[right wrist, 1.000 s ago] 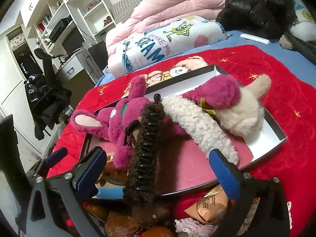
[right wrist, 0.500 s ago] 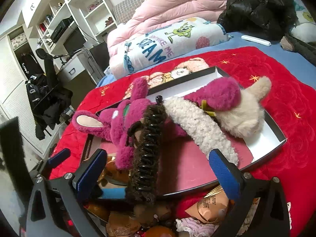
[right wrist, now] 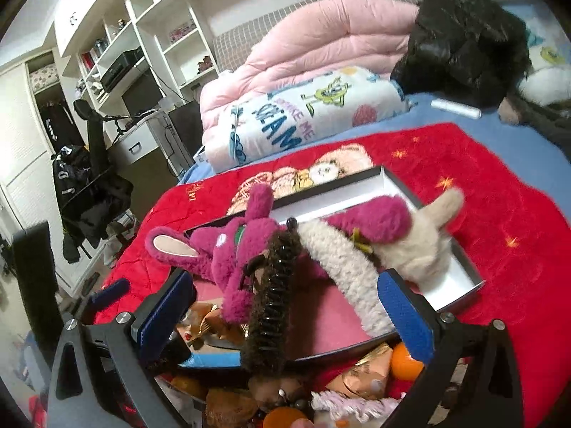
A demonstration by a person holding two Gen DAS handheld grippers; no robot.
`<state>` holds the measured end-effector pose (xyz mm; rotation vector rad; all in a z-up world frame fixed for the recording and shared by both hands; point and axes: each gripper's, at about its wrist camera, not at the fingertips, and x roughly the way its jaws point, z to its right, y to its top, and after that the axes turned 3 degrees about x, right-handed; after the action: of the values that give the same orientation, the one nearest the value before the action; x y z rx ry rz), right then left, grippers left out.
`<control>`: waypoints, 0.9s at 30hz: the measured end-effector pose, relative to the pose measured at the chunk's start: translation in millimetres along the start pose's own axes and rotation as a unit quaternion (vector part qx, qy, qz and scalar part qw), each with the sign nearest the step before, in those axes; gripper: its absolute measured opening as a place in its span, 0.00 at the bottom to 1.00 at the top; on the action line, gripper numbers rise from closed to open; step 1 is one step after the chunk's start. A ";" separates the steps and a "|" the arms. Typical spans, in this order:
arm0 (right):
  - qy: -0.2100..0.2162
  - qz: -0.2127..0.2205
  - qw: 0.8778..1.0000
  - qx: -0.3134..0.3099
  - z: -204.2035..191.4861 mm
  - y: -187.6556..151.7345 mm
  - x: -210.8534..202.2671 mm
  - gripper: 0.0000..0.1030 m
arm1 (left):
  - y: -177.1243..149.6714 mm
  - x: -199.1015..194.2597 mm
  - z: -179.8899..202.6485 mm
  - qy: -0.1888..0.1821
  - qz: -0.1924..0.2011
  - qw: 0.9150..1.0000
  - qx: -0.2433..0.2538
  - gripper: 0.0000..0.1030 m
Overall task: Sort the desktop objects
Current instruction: 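Lift both grippers away from the tray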
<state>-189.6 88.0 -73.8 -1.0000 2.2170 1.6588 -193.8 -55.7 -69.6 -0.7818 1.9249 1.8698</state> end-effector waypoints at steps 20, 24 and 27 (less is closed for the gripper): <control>-0.031 0.101 0.994 -0.025 -51.0 75.7 -227.3 1.00 | 85.9 -240.3 -2.0 -0.113 0.070 0.990 0.038 1.00; -0.046 0.136 0.989 -0.044 -48.2 58.4 -267.7 1.00 | 64.0 -268.6 2.0 -0.103 0.094 0.990 0.025 1.00; -0.045 0.147 0.987 -0.041 -34.8 38.0 -280.8 1.00 | 41.6 -272.0 4.7 -0.103 0.095 0.990 0.027 1.00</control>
<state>6.1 173.0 115.8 -0.6229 2.3424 1.8879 -4.9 -12.0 125.7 -0.3823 1.9652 1.9134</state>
